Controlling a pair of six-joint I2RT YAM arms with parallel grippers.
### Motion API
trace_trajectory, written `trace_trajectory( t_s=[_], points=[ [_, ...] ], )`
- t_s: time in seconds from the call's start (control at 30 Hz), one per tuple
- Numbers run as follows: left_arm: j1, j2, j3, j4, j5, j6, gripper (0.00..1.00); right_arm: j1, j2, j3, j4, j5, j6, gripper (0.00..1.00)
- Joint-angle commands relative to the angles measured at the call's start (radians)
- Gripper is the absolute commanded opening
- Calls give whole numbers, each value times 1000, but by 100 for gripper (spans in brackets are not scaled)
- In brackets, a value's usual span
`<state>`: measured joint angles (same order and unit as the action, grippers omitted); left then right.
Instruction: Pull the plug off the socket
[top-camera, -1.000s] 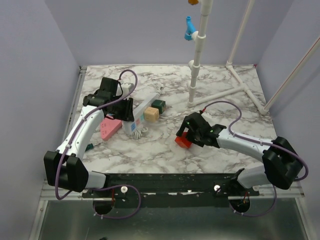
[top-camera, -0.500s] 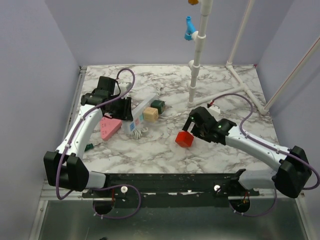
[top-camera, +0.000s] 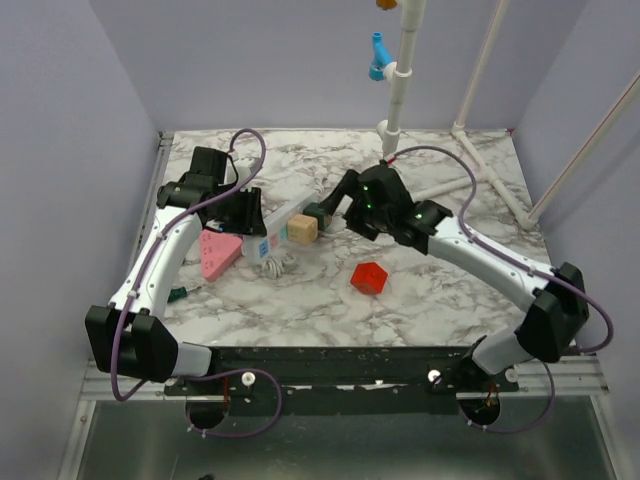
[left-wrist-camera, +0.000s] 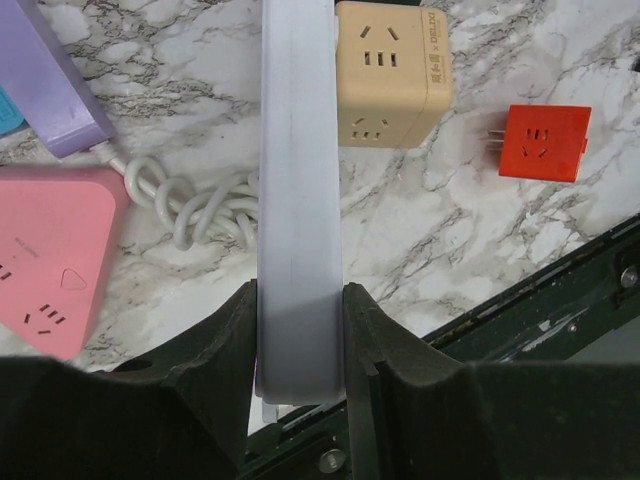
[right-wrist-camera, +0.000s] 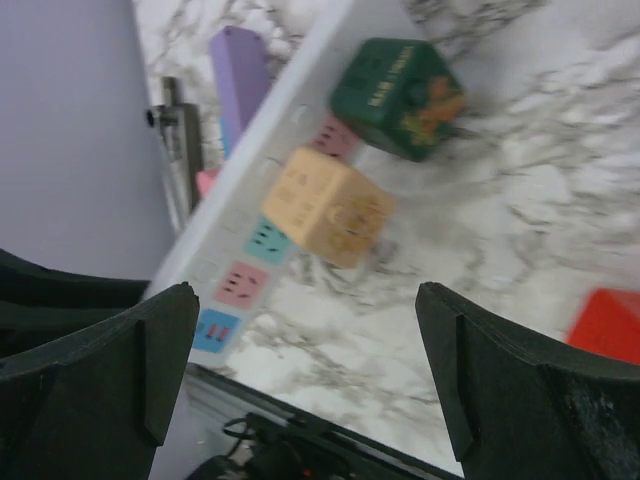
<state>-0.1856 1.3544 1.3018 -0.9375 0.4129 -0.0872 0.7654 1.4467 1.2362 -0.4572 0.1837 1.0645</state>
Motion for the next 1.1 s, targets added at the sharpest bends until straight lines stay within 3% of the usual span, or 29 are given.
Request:
trace_trajectory(
  t_s=[0.0,0.17,0.4,0.57,0.9,1.0,1.07],
  points=[
    [2,-22,-7,44,70,-32,0,0,173,48,183,-226,146,100],
    [2,-28,-32,65,37,-37,0,0,222,-98,378,-294,342,100],
    [2,-31,-30,66,43,-37,0,11,237,-131,423,-256,392,100],
    [2,-40,-31,59,43,-38,0,11,251,-217,603,-217,451,100],
    [2,-40,-23,21,84,-49,0,24,330,-234,708,-198,557,100],
    [2,-38,-21,-3,91,-35,0,23,348,-232,726,-153,586,91],
    [2,-44,-30,0,91,-28,0,24,354,-235,741,-144,601,74]
  ],
)
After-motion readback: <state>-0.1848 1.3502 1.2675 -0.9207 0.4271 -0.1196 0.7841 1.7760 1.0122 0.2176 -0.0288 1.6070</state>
